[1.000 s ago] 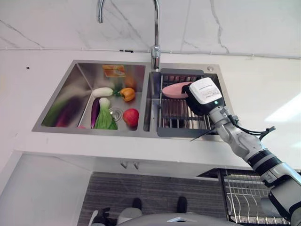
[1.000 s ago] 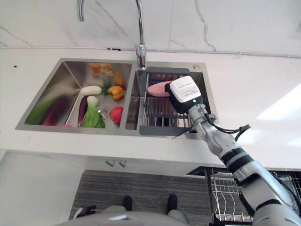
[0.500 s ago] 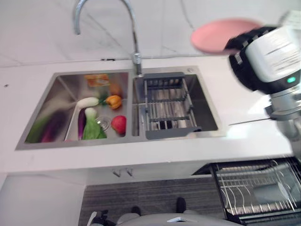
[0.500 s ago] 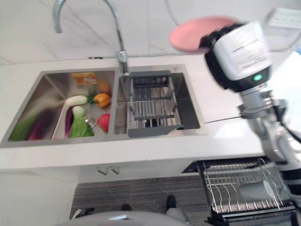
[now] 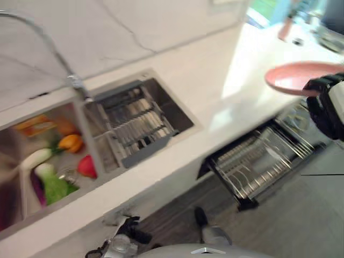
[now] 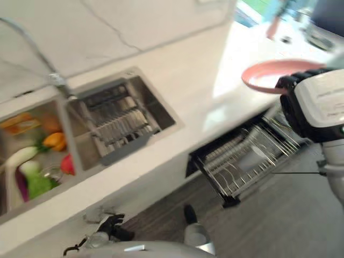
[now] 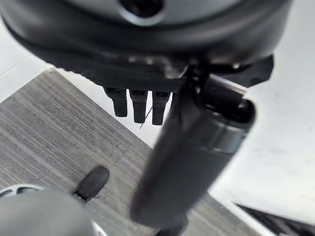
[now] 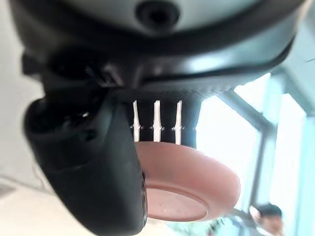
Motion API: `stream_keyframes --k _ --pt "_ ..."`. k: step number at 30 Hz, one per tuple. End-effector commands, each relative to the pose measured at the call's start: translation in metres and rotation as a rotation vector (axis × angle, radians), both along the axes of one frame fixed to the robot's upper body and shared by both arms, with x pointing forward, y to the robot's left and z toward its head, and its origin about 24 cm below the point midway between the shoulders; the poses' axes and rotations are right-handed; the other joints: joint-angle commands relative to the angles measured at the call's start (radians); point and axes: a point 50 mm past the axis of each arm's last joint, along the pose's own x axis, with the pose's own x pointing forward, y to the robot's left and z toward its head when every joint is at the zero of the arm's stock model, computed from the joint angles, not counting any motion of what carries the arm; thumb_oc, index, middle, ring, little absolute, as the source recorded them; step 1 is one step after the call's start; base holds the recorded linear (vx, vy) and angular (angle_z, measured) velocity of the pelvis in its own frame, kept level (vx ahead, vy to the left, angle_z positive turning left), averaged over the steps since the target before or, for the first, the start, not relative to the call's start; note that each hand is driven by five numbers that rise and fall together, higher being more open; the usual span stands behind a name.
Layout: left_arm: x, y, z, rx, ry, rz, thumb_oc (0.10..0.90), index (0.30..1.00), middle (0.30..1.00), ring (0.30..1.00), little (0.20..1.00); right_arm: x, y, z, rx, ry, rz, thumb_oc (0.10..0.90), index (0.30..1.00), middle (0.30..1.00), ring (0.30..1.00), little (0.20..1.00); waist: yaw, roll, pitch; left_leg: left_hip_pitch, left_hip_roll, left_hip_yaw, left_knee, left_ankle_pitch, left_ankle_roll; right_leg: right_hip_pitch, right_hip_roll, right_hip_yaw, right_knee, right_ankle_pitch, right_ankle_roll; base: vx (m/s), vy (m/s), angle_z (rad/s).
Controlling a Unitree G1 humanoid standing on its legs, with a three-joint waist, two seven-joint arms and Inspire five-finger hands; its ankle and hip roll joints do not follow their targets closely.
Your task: Place the dishes in the dishwasher.
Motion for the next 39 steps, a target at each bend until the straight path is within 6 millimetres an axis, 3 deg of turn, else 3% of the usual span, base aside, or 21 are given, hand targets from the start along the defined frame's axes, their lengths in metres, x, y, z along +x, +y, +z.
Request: stream_keyframes --k 1,2,3,5,6,7,9,10,13,14,15,17,18,25,31,33,39 --pt "0.032 0.014 0.012 0.041 -0.108 -0.044 0.800 0.900 0.900 0.900 0.900 0.008 -0.007 0.060 -0.065 -0.349 -0.052 0.400 0.300 0.300 0.300 0.300 0.013 -0.017 0.005 -0.047 0.054 0.004 0.020 -0.052 -0.005 -0.024 -0.051 -0.124 0.034 -0.066 0.140 -0.24 0.032 -1.33" --pt "0.029 0.022 0.013 0.066 -0.095 -0.031 0.800 0.900 0.900 0.900 0.900 0.003 -0.015 0.047 -0.044 -0.348 -0.120 0.400 0.300 0.300 0.300 0.300 0.022 0.001 0.007 -0.081 0.075 0.003 0.025 -0.052 -0.004 -0.019 -0.059 -0.194 0.025 -0.106 0.140 -0.15 0.049 -1.16" --pt "0.029 0.022 0.013 0.066 -0.095 -0.032 0.800 0.900 0.900 0.900 0.900 0.003 -0.015 0.047 -0.044 -0.348 -0.121 0.400 0.300 0.300 0.300 0.300 0.021 0.002 0.005 -0.083 0.075 0.002 0.027 -0.053 -0.004 -0.020 -0.059 -0.195 0.026 -0.106 0.140 -0.18 0.049 -0.86" --pt "0.025 0.030 0.013 0.103 -0.073 -0.006 0.800 0.900 0.900 0.900 0.900 -0.001 -0.019 0.036 -0.027 -0.393 -0.168 0.400 0.300 0.300 0.300 0.300 0.046 0.003 0.013 -0.127 0.091 0.020 0.038 -0.032 0.005 0.040 -0.107 -0.224 0.064 -0.163 0.136 -0.28 -0.034 -0.72" --pt "0.021 0.033 0.012 0.114 -0.059 0.005 0.800 0.900 0.900 0.900 0.900 0.000 -0.019 0.033 -0.027 -0.392 -0.178 0.400 0.300 0.300 0.300 0.300 0.063 0.002 0.013 -0.144 0.099 0.026 0.047 -0.028 0.008 0.076 -0.132 -0.235 0.081 -0.179 0.127 -0.44 -0.127 -0.45" --pt "0.011 0.036 0.009 0.133 -0.015 0.001 0.800 0.900 0.900 0.900 0.900 0.002 -0.016 0.023 -0.016 -0.353 -0.174 0.400 0.300 0.300 0.300 0.300 0.109 0.006 -0.002 -0.191 0.112 0.036 0.065 -0.015 0.012 0.169 -0.194 -0.259 0.127 -0.200 0.109 -0.32 -0.116 -0.57" --pt "0.006 0.037 0.008 0.143 0.000 -0.002 0.800 0.900 0.900 0.900 0.900 0.002 -0.014 0.017 -0.012 -0.328 -0.170 0.400 0.300 0.300 0.300 0.300 0.125 0.001 -0.013 -0.209 0.118 0.041 0.085 -0.019 0.010 0.213 -0.221 -0.266 0.145 -0.201 0.107 -0.24 -0.126 -0.57" --pt "-0.005 0.039 0.006 0.145 0.023 0.018 0.800 0.900 0.900 0.900 0.900 0.005 -0.007 0.006 0.012 -0.262 -0.143 0.400 0.300 0.300 0.300 0.300 0.167 -0.010 -0.037 -0.249 0.141 0.072 0.125 -0.011 -0.002 0.288 -0.244 -0.310 0.122 -0.189 0.114 -0.24 -0.206 -0.54" --pt "-0.010 0.039 0.005 0.138 0.029 0.045 0.800 0.900 0.900 0.900 0.900 0.011 0.008 -0.003 0.027 -0.203 -0.080 0.400 0.300 0.300 0.300 0.300 0.194 -0.040 -0.056 -0.263 0.141 0.096 0.154 -0.011 -0.010 0.289 -0.232 -0.353 0.065 -0.174 0.133 -0.09 -0.103 -0.50" --pt "-0.010 0.040 0.005 0.139 0.029 0.046 0.800 0.900 0.900 0.900 0.900 0.011 0.008 -0.004 0.027 -0.202 -0.079 0.400 0.300 0.300 0.300 0.300 0.192 -0.041 -0.057 -0.265 0.141 0.096 0.155 -0.012 -0.010 0.289 -0.232 -0.353 0.064 -0.173 0.133 -0.09 -0.212 -0.76" --pt "-0.013 0.032 0.002 0.110 0.033 0.057 0.800 0.900 0.900 0.900 0.900 0.024 0.020 -0.018 0.061 -0.111 -0.012 0.400 0.300 0.300 0.300 0.300 0.219 -0.047 -0.070 -0.270 0.149 0.080 0.154 0.005 -0.024 0.280 -0.206 -0.390 0.019 -0.215 0.137 -0.07 -0.183 -0.69" --pt "-0.013 0.032 0.002 0.109 0.033 0.062 0.800 0.900 0.900 0.900 0.900 0.026 0.021 -0.018 0.061 -0.111 -0.007 0.400 0.300 0.300 0.300 0.300 0.212 -0.046 -0.071 -0.270 0.149 0.078 0.153 0.007 -0.025 0.281 -0.205 -0.392 0.019 -0.216 0.137 -0.06 -0.147 -0.21" --pt "-0.012 0.028 0.001 0.095 0.032 0.064 0.800 0.900 0.900 0.900 0.900 0.036 0.028 -0.022 0.075 -0.078 0.034 0.400 0.300 0.300 0.300 0.300 0.225 -0.038 -0.068 -0.272 0.157 0.065 0.145 0.024 -0.037 0.284 -0.180 -0.406 0.000 -0.270 0.124 -0.07 -0.146 -0.07" --pt "-0.017 0.017 -0.003 0.073 0.054 0.014 0.800 0.900 0.900 0.900 0.900 0.052 0.042 -0.027 0.022 0.006 0.123 0.400 0.300 0.300 0.300 0.300 0.239 -0.010 -0.041 -0.259 0.163 -0.024 0.083 0.099 -0.070 0.321 -0.109 -0.440 -0.009 -0.343 0.073 -0.03 -0.102 0.31" --pt "-0.028 0.014 -0.006 0.064 0.087 0.003 0.800 0.900 0.900 0.900 0.900 0.057 0.043 -0.039 0.008 0.058 0.121 0.400 0.300 0.300 0.300 0.300 0.245 -0.001 -0.040 -0.245 0.152 -0.056 0.054 0.114 -0.072 0.343 -0.096 -0.462 -0.009 -0.355 0.062 0.02 -0.006 0.42" --pt "-0.039 0.017 -0.007 0.073 0.122 -0.010 0.800 0.900 0.900 0.900 0.900 0.064 0.043 -0.046 -0.019 0.097 0.114 0.400 0.300 0.300 0.300 0.300 0.258 0.006 -0.046 -0.239 0.140 -0.069 0.041 0.114 -0.072 0.349 -0.096 -0.474 -0.009 -0.354 0.059 0.05 0.030 0.28" --pt "-0.046 0.024 -0.007 0.094 0.140 -0.013 0.800 0.900 0.900 0.900 0.900 0.080 0.039 -0.056 -0.036 0.139 0.082 0.400 0.300 0.300 0.300 0.300 0.272 0.011 -0.034 -0.256 0.128 -0.080 0.036 0.119 -0.071 0.333 -0.101 -0.484 -0.003 -0.350 0.058 0.00 0.019 0.15"
